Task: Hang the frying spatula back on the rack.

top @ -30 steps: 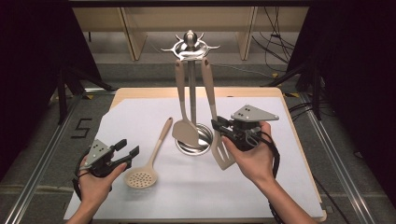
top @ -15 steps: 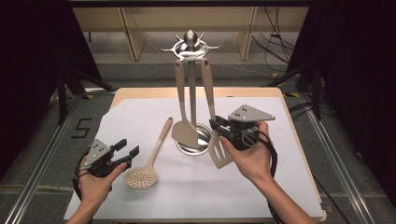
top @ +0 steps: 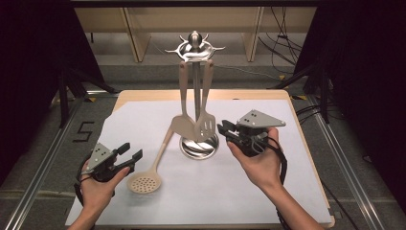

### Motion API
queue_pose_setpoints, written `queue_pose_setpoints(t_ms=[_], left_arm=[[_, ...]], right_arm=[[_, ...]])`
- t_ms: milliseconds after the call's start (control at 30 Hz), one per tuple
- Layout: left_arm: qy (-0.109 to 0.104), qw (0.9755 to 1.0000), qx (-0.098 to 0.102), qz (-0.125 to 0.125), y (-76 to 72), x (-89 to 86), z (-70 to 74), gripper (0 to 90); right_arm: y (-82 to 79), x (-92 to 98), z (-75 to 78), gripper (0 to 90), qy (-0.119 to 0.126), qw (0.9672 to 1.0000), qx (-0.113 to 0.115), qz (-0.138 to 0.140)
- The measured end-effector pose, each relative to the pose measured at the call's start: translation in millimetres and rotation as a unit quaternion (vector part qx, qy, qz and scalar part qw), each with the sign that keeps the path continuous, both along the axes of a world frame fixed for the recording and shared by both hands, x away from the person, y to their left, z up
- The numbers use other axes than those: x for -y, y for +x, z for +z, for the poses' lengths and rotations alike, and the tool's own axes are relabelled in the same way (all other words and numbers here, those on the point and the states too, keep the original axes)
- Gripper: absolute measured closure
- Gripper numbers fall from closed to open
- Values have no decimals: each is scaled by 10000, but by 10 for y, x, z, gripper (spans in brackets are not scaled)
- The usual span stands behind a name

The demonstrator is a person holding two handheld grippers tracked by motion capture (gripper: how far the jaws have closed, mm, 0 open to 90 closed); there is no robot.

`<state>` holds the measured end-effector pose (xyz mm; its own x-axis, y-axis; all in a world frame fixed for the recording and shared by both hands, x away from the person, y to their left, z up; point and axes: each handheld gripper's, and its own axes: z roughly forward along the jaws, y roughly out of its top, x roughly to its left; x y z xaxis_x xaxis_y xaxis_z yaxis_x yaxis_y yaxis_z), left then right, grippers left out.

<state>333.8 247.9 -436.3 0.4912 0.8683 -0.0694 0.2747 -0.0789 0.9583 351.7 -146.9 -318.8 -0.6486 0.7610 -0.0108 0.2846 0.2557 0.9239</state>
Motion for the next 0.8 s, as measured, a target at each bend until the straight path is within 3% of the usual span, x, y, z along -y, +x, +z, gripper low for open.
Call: queue_pose_setpoints(t_ms=[167, 233, 500, 567, 600, 633, 767, 800], left_arm=[[-33, 10000, 39, -31, 6, -1, -1, 429], [-27, 10000, 39, -28, 6, -1, 0, 434], [2, 10000, 28, -7, -2, -2, 11, 462], [-5, 10000, 22, -12, 0, -1, 11, 481], [-3, 10000, 28, -14, 2, 0, 14, 490], [14, 10000, 40, -32, 2, -2, 20, 502], [16, 9999, 71, -72, 8, 5, 36, 548], [-31, 9999, 95, -105, 14, 19, 42, 576]], right_arm=[[-23, 95, -57, 831, -124, 9999, -10, -23], [-51, 149, -123, 881, -120, 9998, -136, -109], [-82, 327, -361, 900, -299, 9986, -371, -242], [-109, 385, -485, 900, -248, 9975, -538, -385], [-96, 422, -530, 900, -332, 9977, -509, -292], [-132, 431, -571, 900, -223, 9963, -722, -411], [-129, 513, -732, 900, -214, 9963, -712, -423], [-143, 550, -795, 898, -202, 9940, -987, -418]])
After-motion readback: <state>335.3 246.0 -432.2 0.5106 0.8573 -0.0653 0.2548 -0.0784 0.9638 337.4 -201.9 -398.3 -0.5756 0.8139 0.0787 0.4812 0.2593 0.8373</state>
